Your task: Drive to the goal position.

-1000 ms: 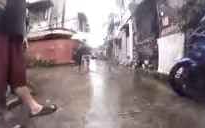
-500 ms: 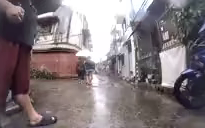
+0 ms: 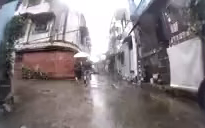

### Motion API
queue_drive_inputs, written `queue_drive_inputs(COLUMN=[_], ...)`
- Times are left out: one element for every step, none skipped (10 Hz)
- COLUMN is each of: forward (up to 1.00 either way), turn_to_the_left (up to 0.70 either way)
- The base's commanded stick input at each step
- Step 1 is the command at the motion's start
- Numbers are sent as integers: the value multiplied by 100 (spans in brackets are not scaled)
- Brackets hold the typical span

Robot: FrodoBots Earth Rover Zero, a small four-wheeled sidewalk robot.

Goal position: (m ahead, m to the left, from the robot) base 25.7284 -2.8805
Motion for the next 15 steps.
queue_drive_inputs(forward=[0, 0, 0, 10, 81, 99, 99, 99, 99, 99, 99, 99, 99, 99, 99], turn_to_the_left=[0, 0, 0, 0, 0, 0, 0, 0, 0, 0, 0, 0, 0, 0, -19])
